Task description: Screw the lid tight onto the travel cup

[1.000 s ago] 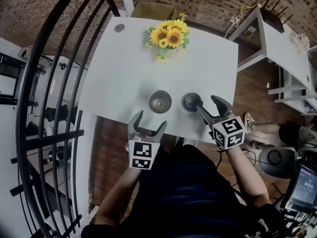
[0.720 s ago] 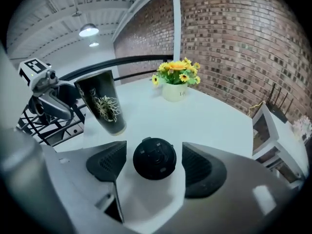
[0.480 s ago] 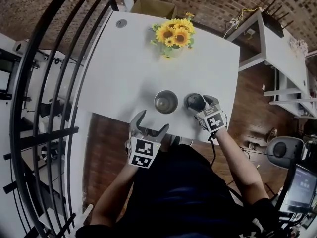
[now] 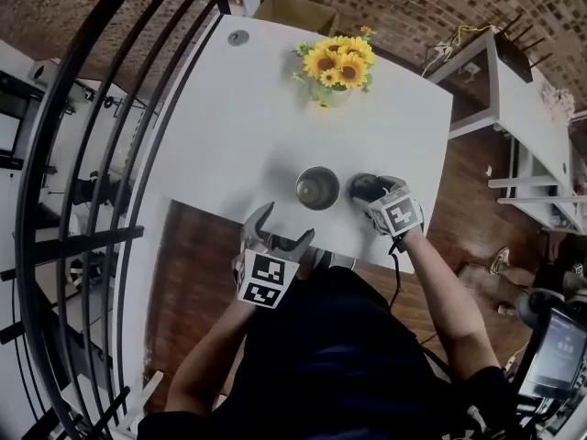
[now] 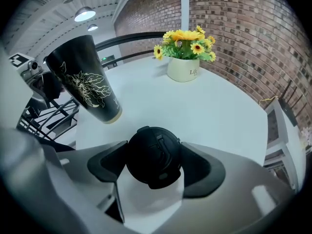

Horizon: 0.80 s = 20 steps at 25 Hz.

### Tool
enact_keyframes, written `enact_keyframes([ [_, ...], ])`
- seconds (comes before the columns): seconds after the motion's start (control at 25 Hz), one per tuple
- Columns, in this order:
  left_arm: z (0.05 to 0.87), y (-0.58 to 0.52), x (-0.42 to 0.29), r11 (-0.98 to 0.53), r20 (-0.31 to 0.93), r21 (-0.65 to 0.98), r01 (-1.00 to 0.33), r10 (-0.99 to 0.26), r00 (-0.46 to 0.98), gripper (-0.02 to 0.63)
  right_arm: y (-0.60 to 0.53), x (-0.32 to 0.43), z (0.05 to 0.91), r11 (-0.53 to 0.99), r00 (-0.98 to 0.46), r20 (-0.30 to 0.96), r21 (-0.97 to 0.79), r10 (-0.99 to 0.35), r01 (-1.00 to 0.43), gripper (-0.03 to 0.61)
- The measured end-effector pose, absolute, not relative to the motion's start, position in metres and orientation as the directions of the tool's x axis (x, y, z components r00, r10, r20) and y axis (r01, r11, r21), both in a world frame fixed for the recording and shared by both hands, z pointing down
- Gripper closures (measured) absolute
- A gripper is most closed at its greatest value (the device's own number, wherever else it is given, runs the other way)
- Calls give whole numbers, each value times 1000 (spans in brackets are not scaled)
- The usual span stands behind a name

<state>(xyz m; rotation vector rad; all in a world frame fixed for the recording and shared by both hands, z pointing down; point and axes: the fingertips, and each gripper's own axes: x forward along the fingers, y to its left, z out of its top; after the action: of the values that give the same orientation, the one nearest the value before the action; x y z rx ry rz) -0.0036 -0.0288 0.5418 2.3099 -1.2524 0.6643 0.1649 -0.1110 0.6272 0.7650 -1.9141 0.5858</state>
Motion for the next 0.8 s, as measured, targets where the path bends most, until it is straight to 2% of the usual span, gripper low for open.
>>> enact_keyframes([
  [0.2, 536, -31, -3, -505, 577, 125, -854, -663, 477, 215, -110, 164, 616, 700, -369, 890, -83, -267, -710, 239],
  [0.48, 536, -32, -6, -529, 567, 111, -841, -662, 491, 215, -110, 145, 554, 741, -477, 825, -111, -303, -663, 239],
  [0.64, 533, -43, -6, -583, 555, 13, -812, -671, 491, 215, -111, 112, 482, 812, -598, 756, -158, -267, -562, 239],
  [0.8, 537, -56, 1, -610, 550, -22, -792, -669, 500, 215, -113, 75, 428, 891, -648, 720, -93, -248, -444, 239],
])
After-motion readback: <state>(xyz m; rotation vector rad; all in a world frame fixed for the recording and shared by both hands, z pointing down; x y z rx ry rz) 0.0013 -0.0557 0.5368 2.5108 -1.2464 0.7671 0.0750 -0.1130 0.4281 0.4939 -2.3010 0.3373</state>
